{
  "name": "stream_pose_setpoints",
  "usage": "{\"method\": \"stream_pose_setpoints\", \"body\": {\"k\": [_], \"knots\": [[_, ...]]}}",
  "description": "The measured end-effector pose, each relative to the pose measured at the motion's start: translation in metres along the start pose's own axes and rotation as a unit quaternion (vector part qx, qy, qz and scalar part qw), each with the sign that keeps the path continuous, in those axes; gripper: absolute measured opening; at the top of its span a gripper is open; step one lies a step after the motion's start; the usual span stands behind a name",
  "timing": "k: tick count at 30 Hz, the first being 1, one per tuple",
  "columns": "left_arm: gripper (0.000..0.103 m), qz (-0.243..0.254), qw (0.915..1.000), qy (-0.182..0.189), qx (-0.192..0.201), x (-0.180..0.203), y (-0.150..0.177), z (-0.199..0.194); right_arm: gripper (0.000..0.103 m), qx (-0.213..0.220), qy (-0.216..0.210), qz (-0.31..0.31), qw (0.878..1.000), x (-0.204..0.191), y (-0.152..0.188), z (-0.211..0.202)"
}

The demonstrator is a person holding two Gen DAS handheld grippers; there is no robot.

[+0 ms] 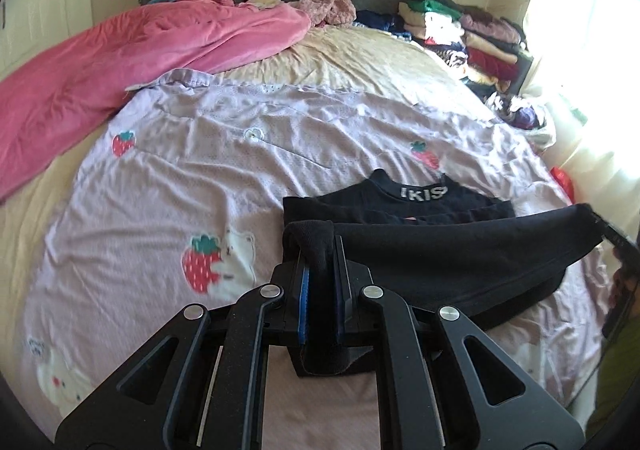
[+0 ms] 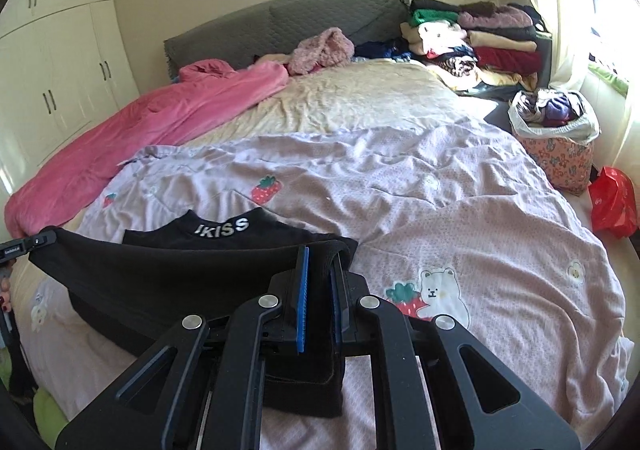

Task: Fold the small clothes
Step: 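Lift the hem with both grippers and fold it toward the collar, then lower the hem onto the collar and open both grippers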

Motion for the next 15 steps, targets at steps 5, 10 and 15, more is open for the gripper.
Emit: {"method": "stream_pose_setpoints", "body": {"k": [5, 10, 15], "knots": [[0.004, -0.010, 0.9997, -0.002, -0.021, -0.003, 0.012, 0.037, 0.008, -0.050, 0.014, 0.007, 0.999, 0.009, 0.014, 0.033], [0.009, -0.015, 0.9987, -0.021, -0.045, -0.008, 0.042, 0.067, 0.009, -0.082, 0.033, 0.015, 0.996, 0.016, 0.035, 0.058], [0.025, -0.027, 0.9974, -0.019, -0.063, -0.020, 0.056, 0.079, 0.034, -0.107, 0.049, 0.017, 0.993, 0.016, 0.051, 0.069]]}}
Point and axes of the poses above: each gripper's, at about its wrist camera, not at the fingertips, and z roughly the way its jaws point, x to its right, y to its underside, the point moved 1 cm from there along z, roughly the way its jaws point, and after that the axes turned 6 degrees about x, right-handed, at the moved point
